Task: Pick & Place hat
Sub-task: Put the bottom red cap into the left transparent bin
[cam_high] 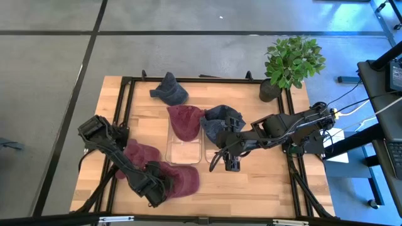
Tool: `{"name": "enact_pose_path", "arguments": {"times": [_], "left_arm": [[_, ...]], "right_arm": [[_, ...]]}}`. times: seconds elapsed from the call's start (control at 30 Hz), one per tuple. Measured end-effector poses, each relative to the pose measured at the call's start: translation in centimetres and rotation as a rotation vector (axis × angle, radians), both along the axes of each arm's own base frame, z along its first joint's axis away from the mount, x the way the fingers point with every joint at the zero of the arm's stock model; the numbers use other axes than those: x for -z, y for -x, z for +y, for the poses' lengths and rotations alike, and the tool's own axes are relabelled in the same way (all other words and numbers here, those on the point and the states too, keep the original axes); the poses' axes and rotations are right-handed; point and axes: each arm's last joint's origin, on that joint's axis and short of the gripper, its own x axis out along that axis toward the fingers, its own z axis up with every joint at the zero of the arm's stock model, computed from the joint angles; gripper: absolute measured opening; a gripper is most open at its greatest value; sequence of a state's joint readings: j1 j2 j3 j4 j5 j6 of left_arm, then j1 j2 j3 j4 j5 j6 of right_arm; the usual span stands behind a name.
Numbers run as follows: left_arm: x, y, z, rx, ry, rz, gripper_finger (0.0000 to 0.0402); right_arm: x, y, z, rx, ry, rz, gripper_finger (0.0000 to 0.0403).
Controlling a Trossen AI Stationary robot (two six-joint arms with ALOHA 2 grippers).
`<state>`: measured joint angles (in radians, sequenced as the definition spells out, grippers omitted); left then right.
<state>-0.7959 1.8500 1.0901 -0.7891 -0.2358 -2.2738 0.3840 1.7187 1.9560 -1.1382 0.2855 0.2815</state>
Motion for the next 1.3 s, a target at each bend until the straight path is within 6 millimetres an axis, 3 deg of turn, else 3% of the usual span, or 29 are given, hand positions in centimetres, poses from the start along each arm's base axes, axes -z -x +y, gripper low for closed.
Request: {"name": "enact_pose_path", "arguments": {"times": [0.27,0.5,0.7,0.93,1.13,1.3], "left_arm": [[0.1,0.1,0.0,0.015,-0.005,0.005,0.0050],[-1.3,0.0,0.0,0.071,0.009,-0.003,0.0048],[-6.6,-0.1,-0.3,0.203,0.055,-0.010,0.0048],[-14.1,-0.2,-0.3,0.397,0.166,-0.116,0.0048],[-20.6,-0.6,1.3,0.516,0.205,-0.295,0.0048],[-25.2,-1.4,3.3,0.692,0.127,-0.462,0.0048]], "right_arm": [[0.4,0.6,-0.2,0.002,0.029,0.073,0.0222],[-0.9,2.1,-0.6,0.024,-0.036,0.054,0.0222],[-3.9,6.1,-0.9,0.027,-0.053,-0.050,0.0222],[-6.5,10.4,-1.7,0.092,-0.015,-0.170,0.0222],[-6.8,12.1,-2.2,0.161,0.037,-0.178,0.0222],[-6.0,12.5,-2.3,0.185,0.097,-0.103,0.0222]]}}
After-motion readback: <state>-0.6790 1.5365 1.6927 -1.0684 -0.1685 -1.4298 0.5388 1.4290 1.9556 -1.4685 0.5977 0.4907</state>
